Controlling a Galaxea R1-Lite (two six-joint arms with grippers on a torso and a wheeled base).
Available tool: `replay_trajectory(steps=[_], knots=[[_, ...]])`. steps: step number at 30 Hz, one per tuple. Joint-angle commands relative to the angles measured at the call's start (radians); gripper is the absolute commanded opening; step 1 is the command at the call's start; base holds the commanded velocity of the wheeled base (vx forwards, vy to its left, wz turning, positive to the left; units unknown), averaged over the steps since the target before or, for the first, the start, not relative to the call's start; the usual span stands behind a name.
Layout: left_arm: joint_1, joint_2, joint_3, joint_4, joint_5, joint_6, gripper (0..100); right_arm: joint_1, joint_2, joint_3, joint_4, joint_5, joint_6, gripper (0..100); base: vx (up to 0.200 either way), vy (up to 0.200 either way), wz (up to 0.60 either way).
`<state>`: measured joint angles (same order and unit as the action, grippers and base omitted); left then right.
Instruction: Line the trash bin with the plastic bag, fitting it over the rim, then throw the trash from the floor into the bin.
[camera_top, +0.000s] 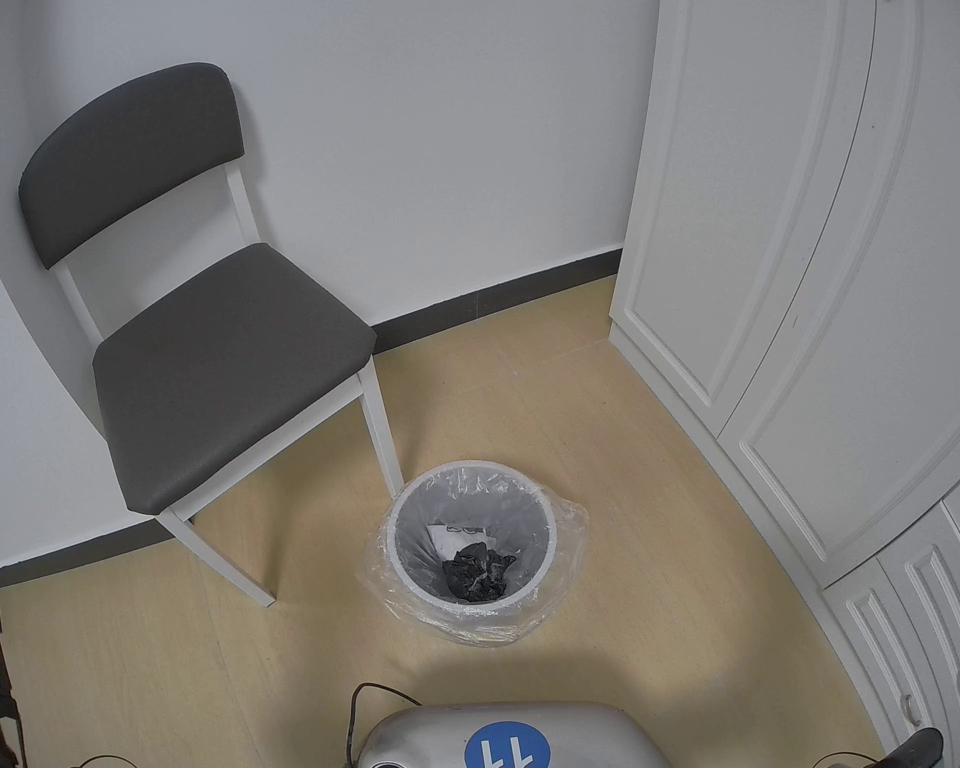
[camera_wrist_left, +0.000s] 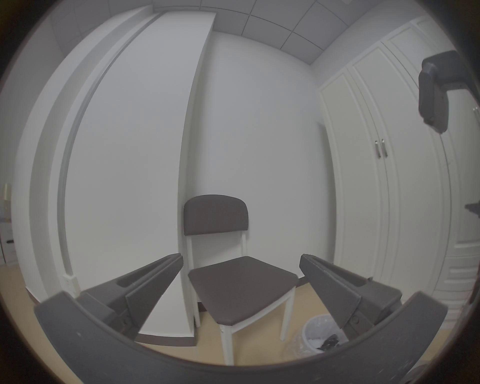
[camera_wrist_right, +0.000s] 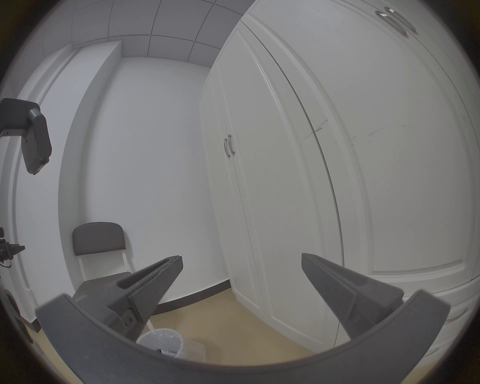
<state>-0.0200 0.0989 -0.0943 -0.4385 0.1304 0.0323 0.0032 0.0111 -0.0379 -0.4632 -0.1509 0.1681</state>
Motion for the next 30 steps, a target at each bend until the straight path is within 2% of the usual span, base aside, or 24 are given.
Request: replay_trajectory(steps=[1,5,14,19,26,30], knots=[[0.009,-0.099,0.016,0.023,-0.028,-0.031,100,0.000,-0.011,0.010,-0.002,0.004,-0.016,100,0.000,0.000,0.00],[0.009,-0.099,0.094,0.055,-0.026,-0.035,100,-0.002,-0.011,0.036,-0.006,-0.004,-0.036,100,0.000,0.000,0.00],[0.009,-0.099,0.088,0.392,-0.012,-0.045,100,-0.002,-0.011,0.038,0.000,-0.003,-0.104,100,0.000,0.000,0.00],[0.009,-0.099,0.094,0.391,-0.017,-0.029,100,-0.002,-0.011,0.038,0.017,-0.003,-0.133,100,0.000,0.000,0.00],[0.009,-0.099,0.091,0.402,-0.054,-0.060,100,-0.002,-0.011,0.036,0.124,-0.004,-0.136,100,0.000,0.000,0.00],[0.009,-0.099,0.094,0.434,-0.127,-0.055,100,-0.002,-0.011,0.036,0.182,-0.004,-0.136,100,0.000,0.000,0.00]])
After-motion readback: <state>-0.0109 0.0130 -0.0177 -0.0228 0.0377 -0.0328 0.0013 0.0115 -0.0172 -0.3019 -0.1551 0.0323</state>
